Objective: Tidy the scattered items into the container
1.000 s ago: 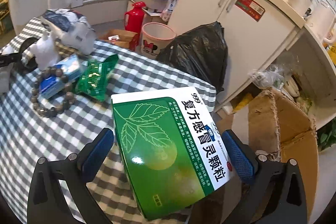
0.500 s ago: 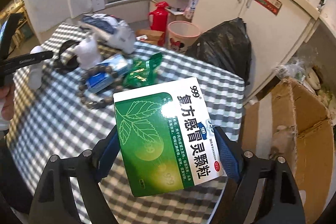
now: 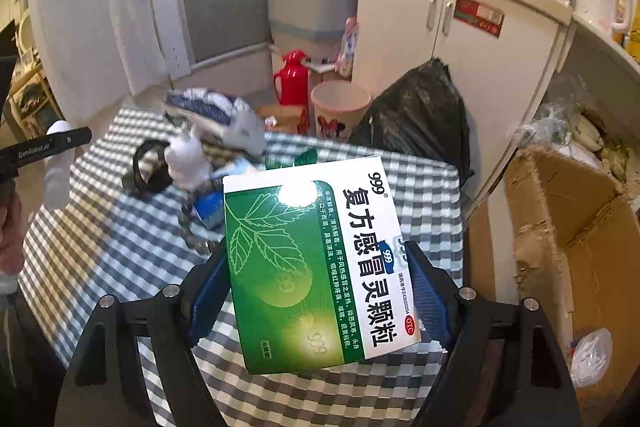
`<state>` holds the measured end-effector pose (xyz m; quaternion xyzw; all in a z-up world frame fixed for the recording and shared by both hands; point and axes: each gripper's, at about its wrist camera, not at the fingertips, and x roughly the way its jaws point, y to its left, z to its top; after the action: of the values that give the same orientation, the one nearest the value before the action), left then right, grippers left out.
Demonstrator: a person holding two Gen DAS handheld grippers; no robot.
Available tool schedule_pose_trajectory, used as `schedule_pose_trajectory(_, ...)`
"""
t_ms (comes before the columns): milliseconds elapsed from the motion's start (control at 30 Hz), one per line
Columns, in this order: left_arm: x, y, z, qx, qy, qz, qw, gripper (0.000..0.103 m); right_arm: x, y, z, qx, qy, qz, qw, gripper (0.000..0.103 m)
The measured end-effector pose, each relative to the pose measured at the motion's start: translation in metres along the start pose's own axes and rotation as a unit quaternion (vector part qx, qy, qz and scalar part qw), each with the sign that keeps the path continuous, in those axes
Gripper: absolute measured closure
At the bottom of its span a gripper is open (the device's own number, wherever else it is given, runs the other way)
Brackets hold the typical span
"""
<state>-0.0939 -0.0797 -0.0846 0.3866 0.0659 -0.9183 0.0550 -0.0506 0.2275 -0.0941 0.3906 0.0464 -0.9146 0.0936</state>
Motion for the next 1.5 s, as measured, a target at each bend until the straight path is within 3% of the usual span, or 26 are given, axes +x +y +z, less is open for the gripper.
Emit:
schedule_pose_trajectory(633, -0.073, -0.042, 0.007, 0.043, -0.065, -0.023, 0.9967, 0.042, -0.078, -0.004, 0.006, 0.042, -0.121, -0.007, 0.992, 0.022)
schedule_pose_trajectory(1067, -0.118, -0.076, 0.01, 0.066, -0.107, -0.037, 0.9913, 0.042, -0.144, -0.012, 0.008, 0.058, -0.232, -0.008, 0.971, 0.022)
schedule_pose_trajectory(1500, -0.135, -0.122, 0.01, 0.079, -0.122, -0.069, 0.987, 0.042, -0.176, -0.035, 0.003, 0.057, -0.242, -0.063, 0.967, 0.022)
